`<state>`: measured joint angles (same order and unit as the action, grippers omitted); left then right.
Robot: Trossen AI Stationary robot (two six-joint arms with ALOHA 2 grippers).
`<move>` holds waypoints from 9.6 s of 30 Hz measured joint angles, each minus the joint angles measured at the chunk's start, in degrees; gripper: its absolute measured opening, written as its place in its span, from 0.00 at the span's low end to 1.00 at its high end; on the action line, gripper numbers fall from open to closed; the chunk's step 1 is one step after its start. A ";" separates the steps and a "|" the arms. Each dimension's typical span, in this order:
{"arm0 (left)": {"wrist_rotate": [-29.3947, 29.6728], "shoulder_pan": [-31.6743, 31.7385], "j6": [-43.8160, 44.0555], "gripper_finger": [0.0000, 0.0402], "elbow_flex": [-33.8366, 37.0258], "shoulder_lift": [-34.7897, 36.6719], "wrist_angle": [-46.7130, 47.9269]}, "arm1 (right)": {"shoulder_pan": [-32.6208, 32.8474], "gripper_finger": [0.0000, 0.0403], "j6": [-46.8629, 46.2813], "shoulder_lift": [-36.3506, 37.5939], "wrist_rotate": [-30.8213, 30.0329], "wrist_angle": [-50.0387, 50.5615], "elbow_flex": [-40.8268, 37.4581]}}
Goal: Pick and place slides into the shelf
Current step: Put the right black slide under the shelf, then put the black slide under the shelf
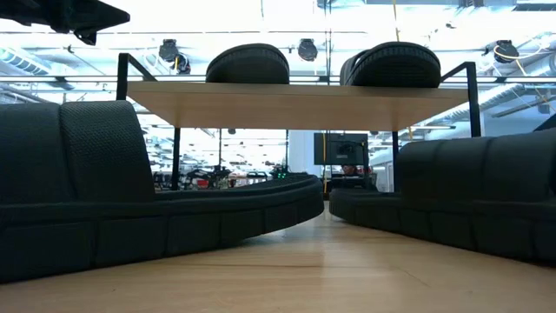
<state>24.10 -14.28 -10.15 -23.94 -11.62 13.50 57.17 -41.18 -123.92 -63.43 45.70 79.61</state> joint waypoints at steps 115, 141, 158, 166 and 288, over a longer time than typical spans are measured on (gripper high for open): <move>-0.30 -0.01 -2.67 0.02 0.00 0.02 -1.14 | -15.27 0.00 15.25 14.36 30.60 -32.72 -18.57; -2.11 -0.02 -3.65 0.02 -0.02 0.02 -1.60 | -16.87 0.00 21.41 26.08 28.00 -49.43 -30.34; -9.62 -0.01 -7.79 0.02 -0.02 0.00 -3.06 | -14.63 0.00 31.43 37.25 25.47 -46.29 -30.29; -12.52 -0.02 -10.82 0.02 -0.02 0.00 -4.37 | -14.34 0.00 32.41 39.17 45.84 -51.80 -30.27; 17.17 -39.11 2.57 0.78 -24.29 -88.71 -14.98 | -40.00 0.00 49.57 105.46 67.88 -60.45 -65.81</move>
<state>41.26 -53.40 -7.59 -48.23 -100.33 -1.49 17.17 8.39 -18.46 4.45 -14.74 13.80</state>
